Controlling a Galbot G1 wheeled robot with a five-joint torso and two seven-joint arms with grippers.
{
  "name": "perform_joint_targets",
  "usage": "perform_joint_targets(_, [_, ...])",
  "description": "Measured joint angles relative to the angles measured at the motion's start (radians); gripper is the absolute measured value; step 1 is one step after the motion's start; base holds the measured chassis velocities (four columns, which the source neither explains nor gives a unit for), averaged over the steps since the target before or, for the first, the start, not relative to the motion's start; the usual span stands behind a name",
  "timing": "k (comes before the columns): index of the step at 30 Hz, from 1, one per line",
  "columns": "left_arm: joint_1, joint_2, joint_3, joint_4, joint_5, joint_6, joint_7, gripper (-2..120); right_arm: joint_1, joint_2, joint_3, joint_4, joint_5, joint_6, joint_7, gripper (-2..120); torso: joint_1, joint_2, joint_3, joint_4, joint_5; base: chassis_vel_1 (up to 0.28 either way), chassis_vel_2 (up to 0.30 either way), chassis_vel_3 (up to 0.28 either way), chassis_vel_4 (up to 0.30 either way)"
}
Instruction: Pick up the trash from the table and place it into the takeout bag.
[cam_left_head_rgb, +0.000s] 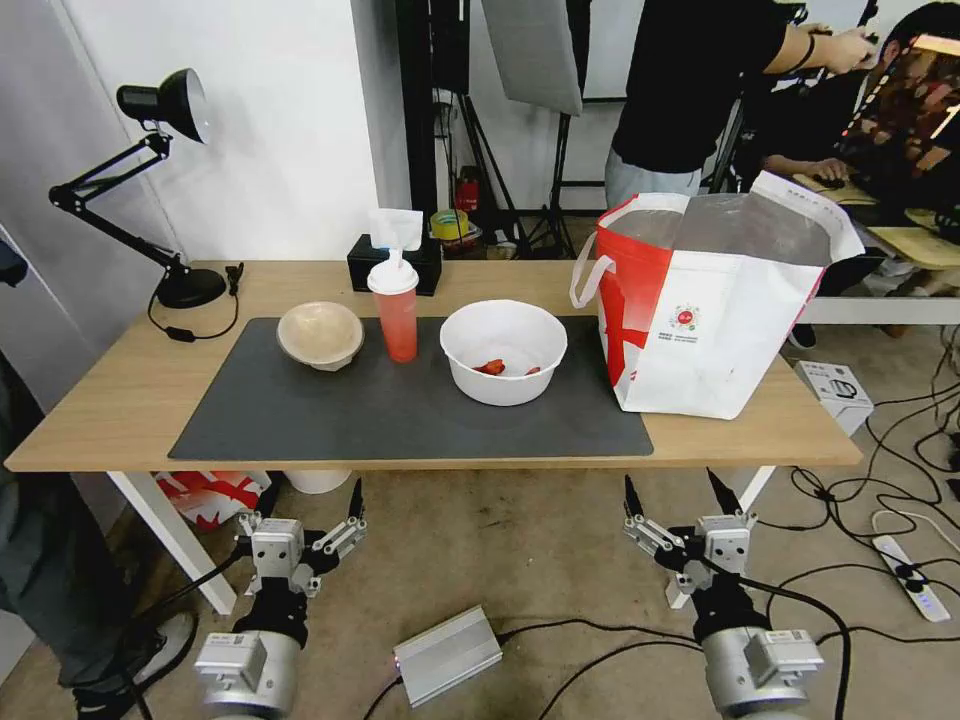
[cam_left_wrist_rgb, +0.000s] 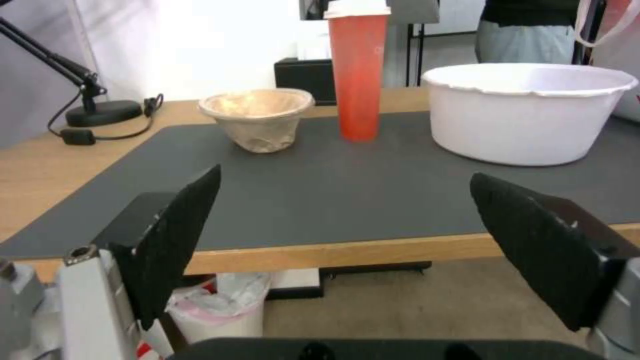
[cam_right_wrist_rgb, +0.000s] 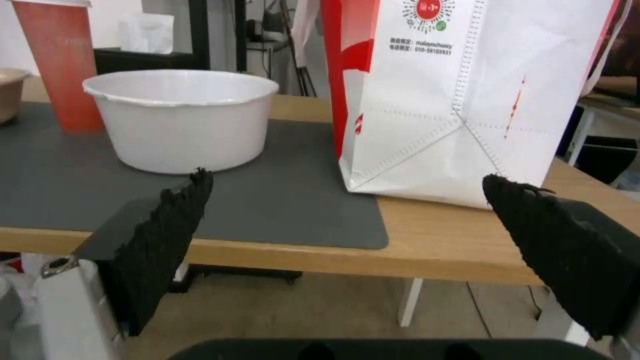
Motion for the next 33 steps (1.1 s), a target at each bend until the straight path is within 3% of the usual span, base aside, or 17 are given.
perform_joint_targets(27, [0.000, 0.001, 0.000, 0.000, 0.000, 0.000, -0.001, 100, 0.000, -0.005, 0.000, 0.000, 0.002, -0.001, 0.000, 100, 0.000, 0.000, 0.000, 0.0000, -0.0001, 0.000, 0.000, 0.000, 0.000])
perform_joint_targets(30, [0.000, 0.004, 0.003, -0.001, -0.003, 0.004, -0.012, 100, 0.000, -0.015, -0.001, 0.000, 0.008, -0.002, 0.002, 100, 0.000, 0.000, 0.000, -0.0001, 0.0000, 0.000, 0.000, 0.000, 0.000])
perform_joint_targets(33, [0.004, 0.039, 0.030, -0.030, -0.037, 0.038, -0.091, 100, 0.010, -0.088, -0.004, 0.006, 0.048, -0.023, 0.029, 100, 0.000, 0.000, 0.000, 0.0000, 0.0001, 0.000, 0.000, 0.000, 0.000])
